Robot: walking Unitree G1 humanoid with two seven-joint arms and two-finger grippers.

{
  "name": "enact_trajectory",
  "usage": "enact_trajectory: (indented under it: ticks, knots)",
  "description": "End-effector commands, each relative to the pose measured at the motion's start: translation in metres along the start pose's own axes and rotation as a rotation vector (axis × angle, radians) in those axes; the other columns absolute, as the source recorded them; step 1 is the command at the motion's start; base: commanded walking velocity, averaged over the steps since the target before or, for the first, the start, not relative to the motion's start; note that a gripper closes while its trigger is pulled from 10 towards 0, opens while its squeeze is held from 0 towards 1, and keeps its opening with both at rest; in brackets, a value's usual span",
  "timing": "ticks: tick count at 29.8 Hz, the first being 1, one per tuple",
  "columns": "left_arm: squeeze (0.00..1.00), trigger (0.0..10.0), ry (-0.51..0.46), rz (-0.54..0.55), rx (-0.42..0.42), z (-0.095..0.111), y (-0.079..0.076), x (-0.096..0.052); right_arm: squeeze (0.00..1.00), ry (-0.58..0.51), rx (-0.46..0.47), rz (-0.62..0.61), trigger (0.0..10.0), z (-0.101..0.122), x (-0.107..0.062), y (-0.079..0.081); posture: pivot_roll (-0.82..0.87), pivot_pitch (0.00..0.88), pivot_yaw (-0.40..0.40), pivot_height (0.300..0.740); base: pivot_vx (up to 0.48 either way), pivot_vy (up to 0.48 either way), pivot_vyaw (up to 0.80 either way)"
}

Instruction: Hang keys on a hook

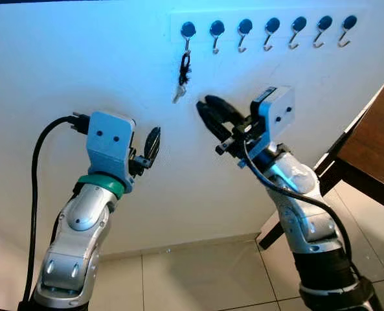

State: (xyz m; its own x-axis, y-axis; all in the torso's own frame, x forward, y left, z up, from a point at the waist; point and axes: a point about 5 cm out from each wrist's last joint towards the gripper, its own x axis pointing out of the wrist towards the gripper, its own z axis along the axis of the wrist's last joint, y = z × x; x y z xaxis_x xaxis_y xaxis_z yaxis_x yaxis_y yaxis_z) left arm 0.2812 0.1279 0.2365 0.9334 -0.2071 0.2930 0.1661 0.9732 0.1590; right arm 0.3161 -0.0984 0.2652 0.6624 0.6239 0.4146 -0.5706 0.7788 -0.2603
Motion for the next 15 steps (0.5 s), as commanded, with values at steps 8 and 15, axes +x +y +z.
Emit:
enact_trajectory:
  ticks: [8,15]
  knots:
    - [0.00,10.0,0.160,0.000,0.038,-0.029,0.008,-0.026,0.00,0.152,0.164,-0.235,10.0,-0.044,-0.024,0.026,-0.03,0.091,0.078,0.740,0.000,0.000,0.00]
    - [0.00,10.0,0.184,0.040,0.029,-0.038,0.002,-0.025,0.00,0.190,0.127,-0.274,10.0,-0.054,-0.025,0.030,-0.03,0.084,0.069,0.740,0.000,0.000,0.00]
